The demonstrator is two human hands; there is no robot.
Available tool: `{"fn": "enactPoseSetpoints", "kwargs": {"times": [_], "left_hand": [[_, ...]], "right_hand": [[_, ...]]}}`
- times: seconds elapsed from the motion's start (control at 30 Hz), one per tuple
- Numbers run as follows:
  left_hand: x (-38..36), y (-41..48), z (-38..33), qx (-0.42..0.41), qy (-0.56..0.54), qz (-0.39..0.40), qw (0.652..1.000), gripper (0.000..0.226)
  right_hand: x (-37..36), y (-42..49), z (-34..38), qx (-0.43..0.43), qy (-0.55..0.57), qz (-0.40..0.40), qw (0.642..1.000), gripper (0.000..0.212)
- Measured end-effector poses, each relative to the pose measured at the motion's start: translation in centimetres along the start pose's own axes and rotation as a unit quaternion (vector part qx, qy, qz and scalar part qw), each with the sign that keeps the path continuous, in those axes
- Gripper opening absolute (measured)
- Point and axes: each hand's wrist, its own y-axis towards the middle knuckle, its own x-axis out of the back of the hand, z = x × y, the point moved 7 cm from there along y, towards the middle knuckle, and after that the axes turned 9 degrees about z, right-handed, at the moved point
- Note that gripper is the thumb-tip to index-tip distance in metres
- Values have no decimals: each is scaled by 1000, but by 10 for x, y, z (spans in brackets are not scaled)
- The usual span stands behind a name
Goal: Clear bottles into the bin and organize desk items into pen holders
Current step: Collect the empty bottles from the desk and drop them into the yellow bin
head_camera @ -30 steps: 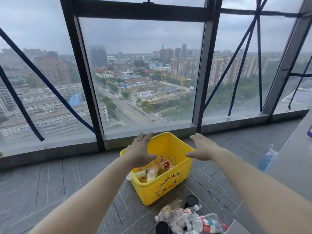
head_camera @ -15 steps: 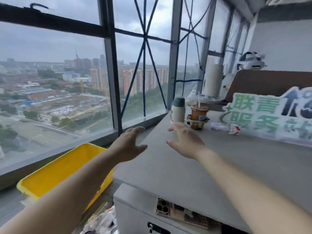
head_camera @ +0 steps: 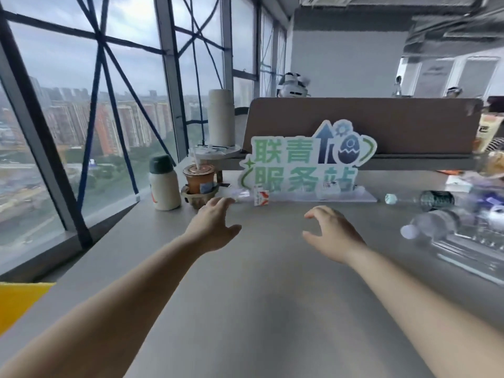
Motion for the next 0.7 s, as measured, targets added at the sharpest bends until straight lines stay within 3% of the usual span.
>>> {"fn": "enactPoseSetpoints", "kwargs": {"times": [0.17, 0.37, 0.57, 0.7], "left_hand": [[-15, 90, -18, -2, 39, -24, 999, 73], [-51, 171, -13, 3, 101, 5, 995, 83], [-71, 209, -1, 3, 126, 1, 992, 77], [-76, 215, 2, 3, 128, -23, 991, 79]], "right_hand": [[5, 44, -78, -76, -26, -1, 997, 51], [-1, 117, -118, -87, -81, -10, 993, 69], [-8, 173, -140, -95, -100, 8, 990, 91], [-16, 194, -146, -118, -133, 5, 984, 90]]}}
